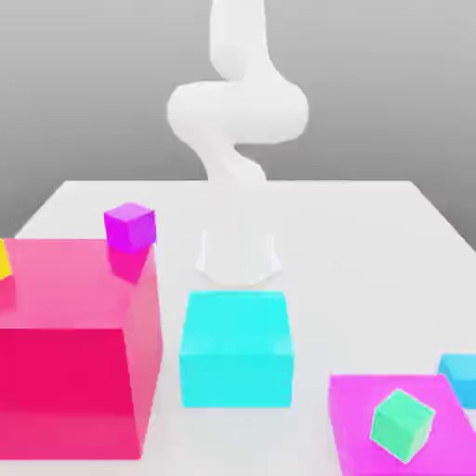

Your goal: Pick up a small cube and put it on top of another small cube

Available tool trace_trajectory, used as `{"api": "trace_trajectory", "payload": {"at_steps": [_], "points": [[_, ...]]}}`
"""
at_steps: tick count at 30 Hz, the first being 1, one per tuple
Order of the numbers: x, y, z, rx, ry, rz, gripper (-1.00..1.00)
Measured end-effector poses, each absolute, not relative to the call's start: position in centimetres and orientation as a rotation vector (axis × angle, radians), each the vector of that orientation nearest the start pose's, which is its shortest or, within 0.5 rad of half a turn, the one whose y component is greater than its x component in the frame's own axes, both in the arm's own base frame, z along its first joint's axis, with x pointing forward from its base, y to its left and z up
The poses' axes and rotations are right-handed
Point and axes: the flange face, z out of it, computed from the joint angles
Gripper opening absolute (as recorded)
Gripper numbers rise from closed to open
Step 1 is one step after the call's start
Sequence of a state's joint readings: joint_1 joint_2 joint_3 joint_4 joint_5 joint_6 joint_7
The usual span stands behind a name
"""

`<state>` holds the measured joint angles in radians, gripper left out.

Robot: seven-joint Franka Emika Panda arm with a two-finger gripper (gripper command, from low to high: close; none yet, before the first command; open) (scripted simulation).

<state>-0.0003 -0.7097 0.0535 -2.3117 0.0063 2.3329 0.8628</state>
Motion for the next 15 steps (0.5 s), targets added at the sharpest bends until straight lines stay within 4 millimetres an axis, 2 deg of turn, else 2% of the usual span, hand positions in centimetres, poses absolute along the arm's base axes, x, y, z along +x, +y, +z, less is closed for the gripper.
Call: {"api": "trace_trajectory", "payload": {"at_steps": [3, 7, 11, 15], "points": [[41.4, 6.4, 62.7, -2.522, 1.101, -0.835, 0.00], [44.4, 11.3, 55.9, -2.582, 1.143, -0.700, 0.00], [45.9, 16.2, 48.7, -2.641, 1.178, -0.566, 0.00], [45.7, 21.1, 41.3, -2.699, 1.209, -0.430, 0.00]]}}
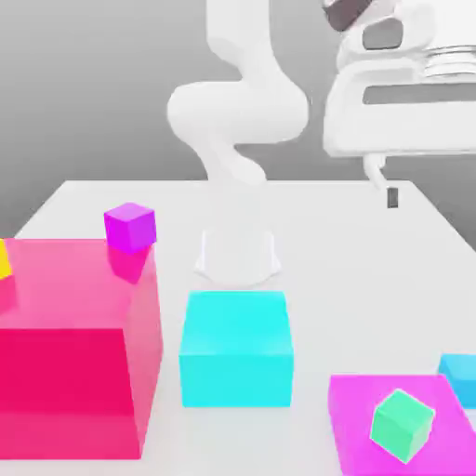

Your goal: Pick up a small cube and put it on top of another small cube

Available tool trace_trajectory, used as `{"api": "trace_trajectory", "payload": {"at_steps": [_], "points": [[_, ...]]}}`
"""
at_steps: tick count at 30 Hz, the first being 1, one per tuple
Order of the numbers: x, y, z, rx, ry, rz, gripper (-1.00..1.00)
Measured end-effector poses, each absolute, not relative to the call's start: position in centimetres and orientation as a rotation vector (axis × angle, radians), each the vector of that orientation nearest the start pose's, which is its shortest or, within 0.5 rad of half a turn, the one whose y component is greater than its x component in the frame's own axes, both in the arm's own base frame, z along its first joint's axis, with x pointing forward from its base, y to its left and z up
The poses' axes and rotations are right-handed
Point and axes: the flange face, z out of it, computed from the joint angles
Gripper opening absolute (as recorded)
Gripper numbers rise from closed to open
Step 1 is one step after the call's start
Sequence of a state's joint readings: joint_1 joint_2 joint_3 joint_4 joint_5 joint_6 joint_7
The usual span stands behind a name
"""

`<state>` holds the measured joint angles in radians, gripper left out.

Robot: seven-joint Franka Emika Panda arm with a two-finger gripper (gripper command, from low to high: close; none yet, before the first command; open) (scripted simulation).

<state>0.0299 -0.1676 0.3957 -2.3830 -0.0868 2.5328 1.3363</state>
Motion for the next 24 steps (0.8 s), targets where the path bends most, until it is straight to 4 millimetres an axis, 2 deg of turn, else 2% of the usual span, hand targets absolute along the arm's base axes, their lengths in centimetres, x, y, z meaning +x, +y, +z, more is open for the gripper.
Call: {"api": "trace_trajectory", "payload": {"at_steps": [2, 5, 8, 11, 16, 17, 23, 24], "points": [[44.9, 23.6, 37.5, -2.729, 1.218, -0.361, 0.00], [42.7, 27.5, 32.0, -2.779, 1.217, -0.254, 0.00], [40.3, 30.0, 26.7, -2.813, 1.256, -0.148, 0.00], [37.0, 32.4, 21.6, -2.849, 1.285, -0.037, 0.00], [35.9, 33.2, 14.7, -2.860, 1.295, 0.001, 0.00], [35.8, 33.1, 13.9, -2.861, 1.294, 0.000, -1.00], [35.8, 33.2, 13.4, -2.859, 1.293, 0.000, -1.00], [35.8, 33.2, 13.9, -2.859, 1.294, 0.000, -1.00]]}}
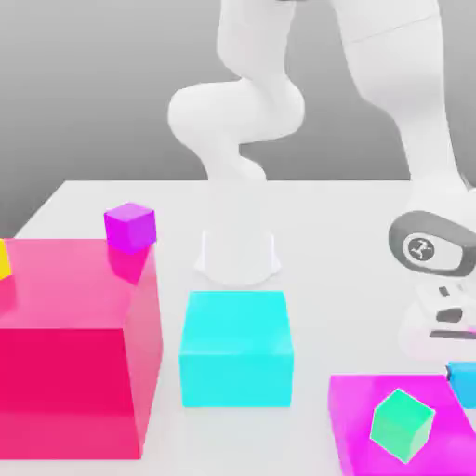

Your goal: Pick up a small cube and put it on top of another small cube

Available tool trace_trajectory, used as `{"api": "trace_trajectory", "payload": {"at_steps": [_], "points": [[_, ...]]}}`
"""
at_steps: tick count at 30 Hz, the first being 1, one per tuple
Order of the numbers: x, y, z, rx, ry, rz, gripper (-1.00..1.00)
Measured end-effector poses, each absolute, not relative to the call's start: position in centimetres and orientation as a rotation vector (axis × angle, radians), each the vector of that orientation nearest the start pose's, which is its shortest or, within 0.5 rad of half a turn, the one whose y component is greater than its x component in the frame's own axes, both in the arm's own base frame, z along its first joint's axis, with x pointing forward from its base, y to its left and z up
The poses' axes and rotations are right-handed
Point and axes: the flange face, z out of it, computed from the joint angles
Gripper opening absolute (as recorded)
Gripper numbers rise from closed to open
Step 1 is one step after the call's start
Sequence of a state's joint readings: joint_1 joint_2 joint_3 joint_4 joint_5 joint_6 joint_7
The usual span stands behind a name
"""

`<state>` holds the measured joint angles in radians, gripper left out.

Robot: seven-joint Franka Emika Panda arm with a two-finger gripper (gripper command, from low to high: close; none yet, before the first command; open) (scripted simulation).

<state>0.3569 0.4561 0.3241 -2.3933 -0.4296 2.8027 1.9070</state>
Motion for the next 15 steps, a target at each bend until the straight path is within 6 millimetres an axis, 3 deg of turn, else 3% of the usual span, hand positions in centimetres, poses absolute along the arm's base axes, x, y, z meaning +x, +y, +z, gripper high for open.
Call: {"api": "trace_trajectory", "payload": {"at_steps": [4, 6, 10, 13, 15], "points": [[35.9, 33.2, 18.4, -2.859, 1.294, 0.000, -1.00], [38.1, 32.0, 21.1, -2.825, 1.334, -0.016, -1.00], [46.2, 22.8, 26.4, -2.714, 1.548, -0.076, -1.00], [49.5, 15.0, 29.4, -2.631, 1.701, -0.096, -1.00], [51.1, 7.8, 31.4, -2.543, 1.844, -0.102, -1.00]]}}
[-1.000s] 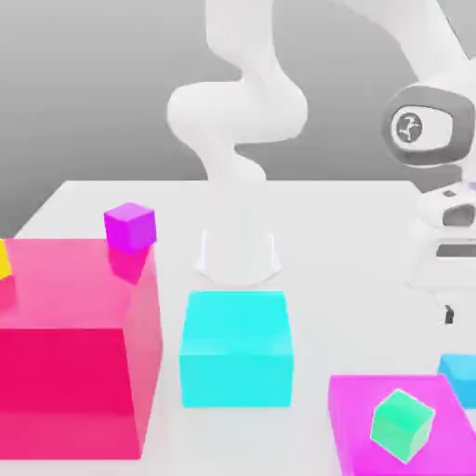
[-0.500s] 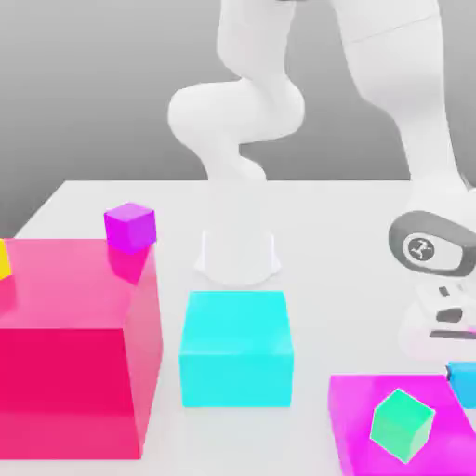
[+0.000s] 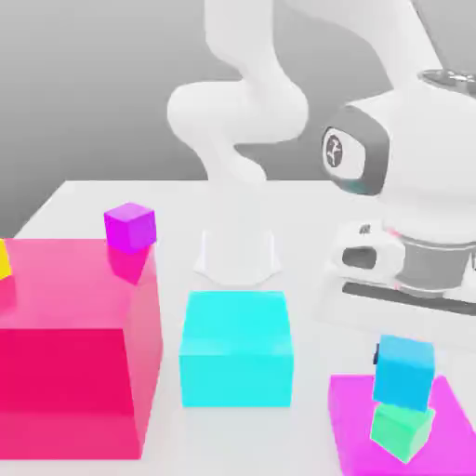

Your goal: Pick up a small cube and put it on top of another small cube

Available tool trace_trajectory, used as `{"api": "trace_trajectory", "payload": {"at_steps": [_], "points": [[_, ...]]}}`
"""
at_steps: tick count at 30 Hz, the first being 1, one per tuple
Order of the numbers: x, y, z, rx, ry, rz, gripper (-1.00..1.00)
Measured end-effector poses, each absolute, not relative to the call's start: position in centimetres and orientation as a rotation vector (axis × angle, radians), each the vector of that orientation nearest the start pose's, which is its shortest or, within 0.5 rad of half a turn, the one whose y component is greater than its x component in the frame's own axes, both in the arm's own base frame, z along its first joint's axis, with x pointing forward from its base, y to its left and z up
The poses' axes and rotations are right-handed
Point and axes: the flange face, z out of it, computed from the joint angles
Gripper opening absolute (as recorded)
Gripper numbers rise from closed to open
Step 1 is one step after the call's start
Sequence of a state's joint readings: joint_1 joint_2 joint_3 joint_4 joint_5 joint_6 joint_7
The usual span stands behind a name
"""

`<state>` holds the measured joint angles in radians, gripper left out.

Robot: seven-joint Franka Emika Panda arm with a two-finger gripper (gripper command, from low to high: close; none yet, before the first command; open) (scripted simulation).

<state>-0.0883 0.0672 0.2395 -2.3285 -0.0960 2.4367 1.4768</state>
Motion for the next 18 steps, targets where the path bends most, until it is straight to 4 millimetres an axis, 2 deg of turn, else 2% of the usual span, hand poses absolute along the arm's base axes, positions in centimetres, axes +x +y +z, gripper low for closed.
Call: {"api": "trace_trajectory", "payload": {"at_steps": [2, 4, 6, 8, 10, 11, 12, 14, 15, 18], "points": [[51.6, 0.2, 33.7, -2.446, 1.981, -0.102, -1.00], [50.9, -7.3, 36.2, -2.344, 2.105, -0.096, -1.00], [48.8, -14.8, 39.0, -2.233, 2.218, -0.085, -1.00], [45.9, -21.0, 41.8, -2.135, 2.297, -0.068, -1.00], [42.4, -26.2, 44.5, -2.048, 2.353, -0.048, -1.00], [40.3, -28.7, 45.0, -2.007, 2.397, -0.030, -1.00], [38.7, -30.6, 44.6, -1.976, 2.429, -0.015, -1.00], [37.4, -32.0, 42.2, -1.951, 2.453, -0.003, -1.00], [37.2, -32.2, 40.8, -1.946, 2.458, -0.001, 1.00], [37.2, -32.2, 40.8, -1.946, 2.458, -0.001, 1.00]]}}
